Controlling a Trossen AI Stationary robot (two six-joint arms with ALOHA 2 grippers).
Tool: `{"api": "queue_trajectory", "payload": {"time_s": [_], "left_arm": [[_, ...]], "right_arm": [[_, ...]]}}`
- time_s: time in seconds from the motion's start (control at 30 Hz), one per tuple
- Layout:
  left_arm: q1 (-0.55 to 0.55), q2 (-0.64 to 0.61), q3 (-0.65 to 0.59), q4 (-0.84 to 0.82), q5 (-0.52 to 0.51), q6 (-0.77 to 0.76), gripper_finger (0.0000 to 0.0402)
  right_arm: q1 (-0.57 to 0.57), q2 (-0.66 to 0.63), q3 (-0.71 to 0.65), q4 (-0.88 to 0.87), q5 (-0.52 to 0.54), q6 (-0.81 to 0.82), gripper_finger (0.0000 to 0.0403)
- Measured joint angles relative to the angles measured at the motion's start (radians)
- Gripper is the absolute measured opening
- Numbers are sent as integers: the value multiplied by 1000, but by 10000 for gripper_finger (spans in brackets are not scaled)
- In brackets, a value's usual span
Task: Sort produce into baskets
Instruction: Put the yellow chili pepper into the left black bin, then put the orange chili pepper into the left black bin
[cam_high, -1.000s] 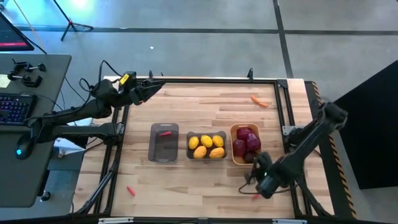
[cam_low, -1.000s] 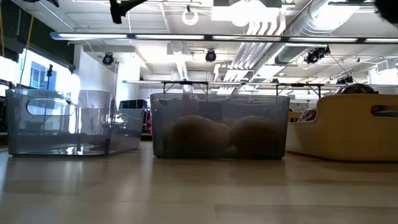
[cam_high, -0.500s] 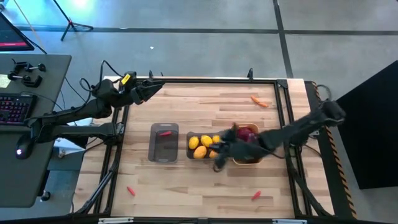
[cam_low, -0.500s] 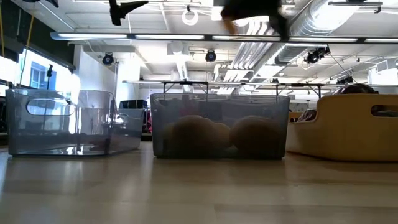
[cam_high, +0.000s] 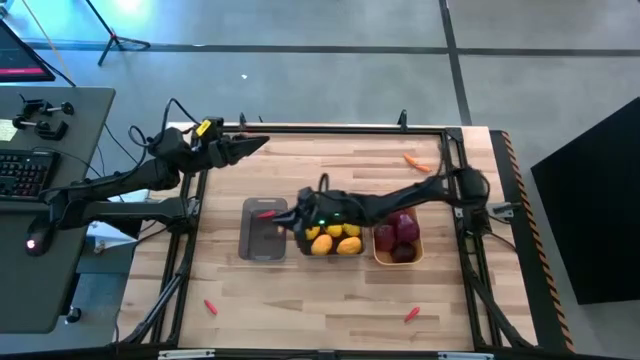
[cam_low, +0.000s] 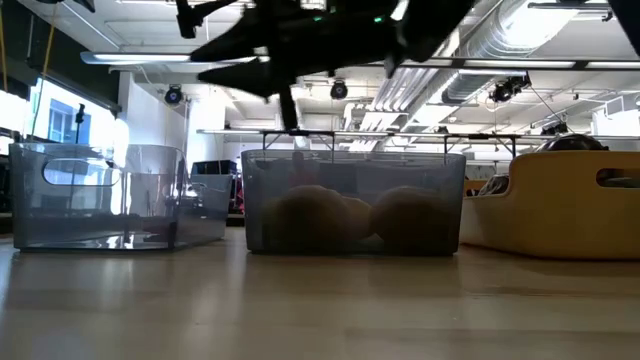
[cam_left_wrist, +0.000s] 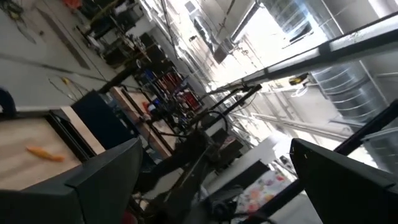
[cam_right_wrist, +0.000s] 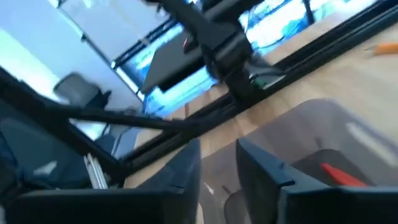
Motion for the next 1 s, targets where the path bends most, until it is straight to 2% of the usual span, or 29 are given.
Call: {"api": "queue_trajectory", "payload": {"time_s": [0.17,0.3,0.5,0.6,0.7,0.87,1.0], "left_arm": [[0,0,0,-5,78,-73,395],[-1,0,0,-5,150,-112,395],[-32,-5,0,-5,244,-159,395],[-87,-10,0,-23,252,-159,395],[-166,-10,0,-101,214,-175,395],[-401,69,2,-295,45,-239,395],[-621,216,108,-475,44,-305,395]], "right_arm": [[-30,97,173,-174,-92,19,172],[-73,96,261,-322,-186,-72,226],[-138,-33,278,-673,-214,-274,240],[-154,-129,235,-873,-166,-373,240],[-163,-246,149,-989,-117,-404,240],[-179,-508,-70,-989,10,-325,240],[-181,-712,-252,-991,99,-204,240]]}}
